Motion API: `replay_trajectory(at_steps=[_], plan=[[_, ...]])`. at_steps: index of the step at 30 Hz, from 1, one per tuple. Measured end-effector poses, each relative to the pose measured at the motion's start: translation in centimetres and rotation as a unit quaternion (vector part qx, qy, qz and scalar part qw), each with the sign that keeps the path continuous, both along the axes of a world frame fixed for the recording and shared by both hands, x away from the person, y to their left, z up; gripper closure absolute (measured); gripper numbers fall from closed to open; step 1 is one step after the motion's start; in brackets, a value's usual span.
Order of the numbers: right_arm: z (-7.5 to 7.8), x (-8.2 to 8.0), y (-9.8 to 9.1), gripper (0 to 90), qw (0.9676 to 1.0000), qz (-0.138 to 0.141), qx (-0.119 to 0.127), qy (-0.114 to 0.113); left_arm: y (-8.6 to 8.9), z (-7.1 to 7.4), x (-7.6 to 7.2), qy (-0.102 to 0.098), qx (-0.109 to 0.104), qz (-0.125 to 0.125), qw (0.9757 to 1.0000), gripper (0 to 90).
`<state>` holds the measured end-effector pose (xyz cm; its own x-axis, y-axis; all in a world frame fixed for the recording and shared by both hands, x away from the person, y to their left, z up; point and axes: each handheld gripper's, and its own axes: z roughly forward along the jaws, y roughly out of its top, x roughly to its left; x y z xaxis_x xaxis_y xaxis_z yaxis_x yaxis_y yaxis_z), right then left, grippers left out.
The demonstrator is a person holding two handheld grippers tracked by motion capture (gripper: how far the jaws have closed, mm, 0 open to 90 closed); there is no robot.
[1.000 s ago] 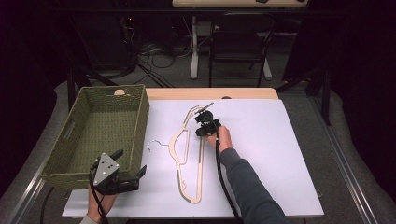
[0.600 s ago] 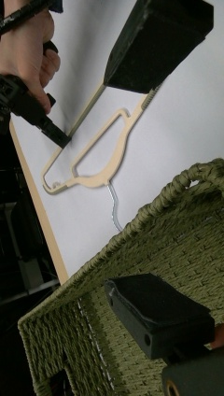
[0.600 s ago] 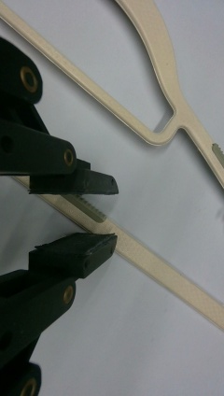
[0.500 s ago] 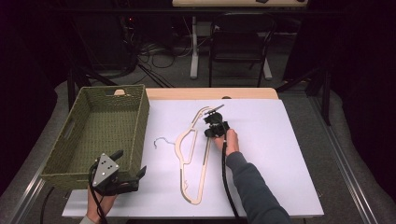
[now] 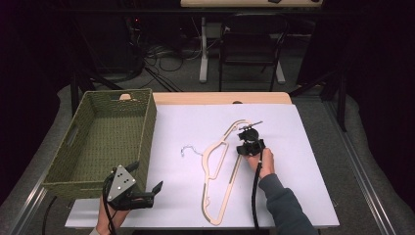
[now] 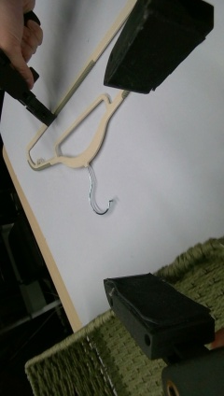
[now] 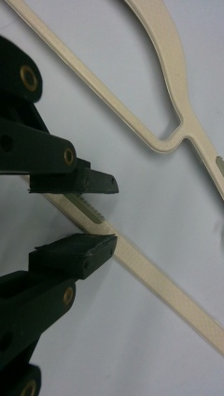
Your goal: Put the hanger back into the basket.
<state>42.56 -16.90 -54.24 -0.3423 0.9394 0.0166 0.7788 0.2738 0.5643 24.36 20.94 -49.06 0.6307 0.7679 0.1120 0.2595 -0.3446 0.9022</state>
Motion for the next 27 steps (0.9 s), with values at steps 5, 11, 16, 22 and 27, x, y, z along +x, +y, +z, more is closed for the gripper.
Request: replay_trajectory(at_steps=[5,11,16,22,27], plan=[[0.0,-1.4,-1.3,69.0,0.9999,-0.013,0.008,0.001,-0.9,-0.3,-0.2,0.009,0.005,-0.013,0.9999,5.0],[0.0,-1.6,-1.9,66.0,0.9997,-0.011,0.019,-0.001,-2.9,-0.5,-0.8,-0.001,0.015,-0.022,0.9996,6.3],[0.6,-1.9,-2.4,49.6,0.9992,-0.006,0.037,-0.011,-5.0,-0.6,-1.1,0.017,0.024,-0.045,0.9986,6.6],[2.0,-3.1,-3.1,26.5,0.9980,0.003,0.055,-0.030,-9.4,-2.2,0.5,0.091,0.054,-0.071,0.9919,6.3],[2.5,-4.4,-4.1,18.1,0.9968,0.013,0.066,-0.041,-11.7,-3.4,2.1,0.136,0.062,-0.077,0.9857,6.6]])
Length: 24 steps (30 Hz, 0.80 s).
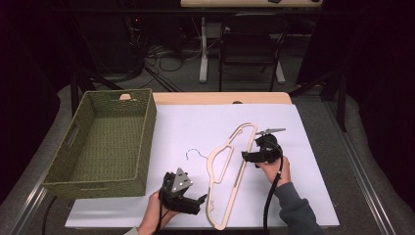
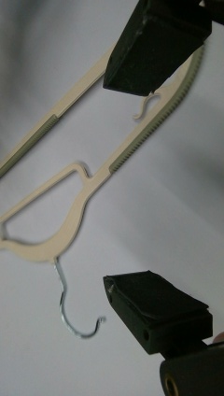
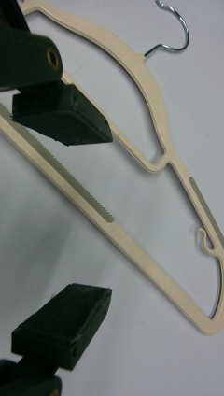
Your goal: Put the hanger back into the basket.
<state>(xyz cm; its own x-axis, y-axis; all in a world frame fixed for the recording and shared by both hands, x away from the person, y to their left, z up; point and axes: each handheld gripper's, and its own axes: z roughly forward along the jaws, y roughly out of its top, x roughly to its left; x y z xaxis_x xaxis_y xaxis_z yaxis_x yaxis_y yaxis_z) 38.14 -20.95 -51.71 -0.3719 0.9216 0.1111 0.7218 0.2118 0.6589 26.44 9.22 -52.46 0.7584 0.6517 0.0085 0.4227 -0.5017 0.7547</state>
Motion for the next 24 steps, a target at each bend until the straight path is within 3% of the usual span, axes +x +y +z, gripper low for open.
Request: replay_trajectory(at_steps=[1,3,12,14,15,18,19,21,24], plan=[[0.0,-0.3,-0.2,17.9,1.0000,0.001,0.002,-0.004,-1.0,-0.5,0.7,0.015,0.004,0.000,0.9999,7.0],[0.0,-0.6,-0.5,17.9,0.9999,0.007,0.005,-0.007,-1.9,-1.0,1.4,0.025,0.012,0.003,0.9996,7.9],[-0.2,-0.5,-0.4,20.6,0.9999,0.014,0.007,-0.002,-4.1,-3.1,2.3,0.045,0.052,0.017,0.9975,21.7],[-0.2,-0.6,-0.4,20.8,0.9999,0.015,0.008,-0.001,-4.1,-3.3,2.4,0.046,0.056,0.018,0.9972,27.2],[-0.2,-0.6,-0.4,20.8,0.9998,0.016,0.008,-0.003,-3.8,-3.3,2.6,0.054,0.047,0.015,0.9973,28.9],[-0.1,-0.6,-0.5,21.1,0.9998,0.015,0.010,-0.004,-3.4,-3.2,2.7,0.059,0.042,0.008,0.9973,43.0],[-0.1,-0.6,-0.5,21.1,0.9998,0.015,0.010,-0.004,-3.2,-3.2,2.8,0.058,0.041,0.007,0.9975,43.0],[-0.1,-0.7,-0.6,21.3,0.9998,0.015,0.013,-0.003,-2.7,-3.1,3.0,0.059,0.040,0.005,0.9975,54.9],[-0.1,-0.8,-0.5,21.4,0.9997,0.019,0.013,-0.002,-1.8,-3.0,3.5,0.066,0.040,0.001,0.9970,62.4]])
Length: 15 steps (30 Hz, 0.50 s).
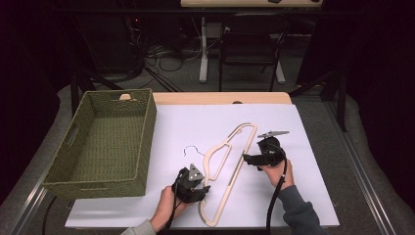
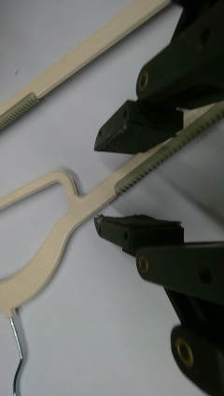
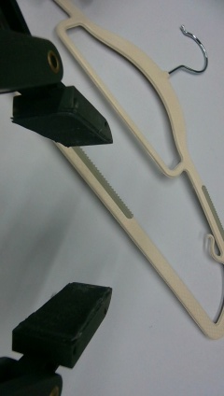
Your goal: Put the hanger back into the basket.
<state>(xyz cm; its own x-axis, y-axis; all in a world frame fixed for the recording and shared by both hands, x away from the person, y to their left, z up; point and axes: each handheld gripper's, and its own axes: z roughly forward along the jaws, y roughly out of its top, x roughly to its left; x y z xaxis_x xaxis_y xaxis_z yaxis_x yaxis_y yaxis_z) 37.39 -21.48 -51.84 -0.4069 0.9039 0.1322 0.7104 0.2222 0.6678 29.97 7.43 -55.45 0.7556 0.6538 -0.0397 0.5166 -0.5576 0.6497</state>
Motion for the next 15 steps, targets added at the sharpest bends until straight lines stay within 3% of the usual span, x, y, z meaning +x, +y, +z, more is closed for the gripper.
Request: replay_trajectory(at_steps=[1,4,8,12,14,15], plan=[[0.0,-0.1,0.1,21.4,1.0000,0.000,0.002,-0.002,0.3,0.0,0.2,0.004,-0.001,0.000,1.0000,68.3],[0.1,-0.2,0.2,21.5,1.0000,0.005,0.001,0.001,1.5,0.3,1.0,0.022,0.006,-0.006,0.9997,71.6],[0.0,-0.2,0.5,21.5,0.9999,0.012,-0.002,0.002,2.0,0.6,1.4,0.028,0.020,-0.006,0.9994,72.4],[-0.1,-0.3,0.8,21.5,0.9999,0.016,-0.003,0.006,2.4,0.7,1.9,0.037,0.017,-0.001,0.9992,74.9],[0.0,-0.2,0.8,21.5,0.9999,0.016,-0.001,0.004,2.3,0.8,2.2,0.036,0.019,0.017,0.9990,69.3],[0.1,-0.2,0.8,21.5,0.9999,0.015,-0.001,0.003,2.3,0.8,2.5,0.038,0.014,0.025,0.9989,58.7]])
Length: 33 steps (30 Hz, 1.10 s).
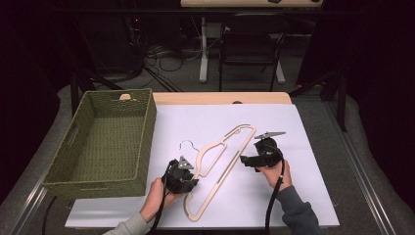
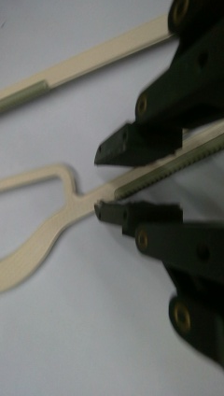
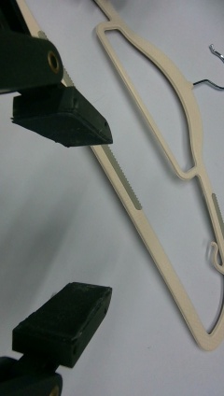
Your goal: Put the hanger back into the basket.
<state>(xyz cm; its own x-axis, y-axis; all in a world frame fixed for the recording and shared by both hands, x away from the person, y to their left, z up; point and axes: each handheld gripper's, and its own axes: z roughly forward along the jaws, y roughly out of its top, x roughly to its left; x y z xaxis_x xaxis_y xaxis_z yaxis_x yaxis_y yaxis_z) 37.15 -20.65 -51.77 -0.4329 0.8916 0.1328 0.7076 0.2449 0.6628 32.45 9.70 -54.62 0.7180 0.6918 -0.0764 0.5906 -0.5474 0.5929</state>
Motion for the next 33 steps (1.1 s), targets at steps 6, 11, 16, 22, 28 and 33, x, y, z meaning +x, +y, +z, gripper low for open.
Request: replay_trajectory(at_steps=[6,11,16,22,28,33], plan=[[0.1,0.0,0.2,21.6,1.0000,0.000,0.002,-0.003,-0.4,0.0,2.4,-0.008,-0.038,0.065,0.9971,41.7],[0.1,0.0,0.2,21.5,1.0000,0.000,0.004,-0.003,-1.0,-0.2,5.2,-0.011,-0.037,0.110,0.9932,45.1],[0.0,0.1,0.1,21.5,1.0000,0.001,0.005,-0.006,-2.0,-0.7,6.2,-0.023,-0.022,0.111,0.9933,54.7],[0.2,0.1,0.3,21.5,1.0000,-0.004,0.005,-0.003,-2.5,-0.7,6.2,-0.029,-0.012,0.114,0.9930,58.8],[0.3,0.1,0.3,21.5,1.0000,0.000,0.002,-0.001,-2.9,-0.7,6.3,-0.029,-0.010,0.110,0.9935,67.5],[0.3,0.1,0.3,21.5,1.0000,0.000,0.006,-0.003,-3.0,-0.6,6.3,-0.029,-0.004,0.107,0.9938,68.8]])
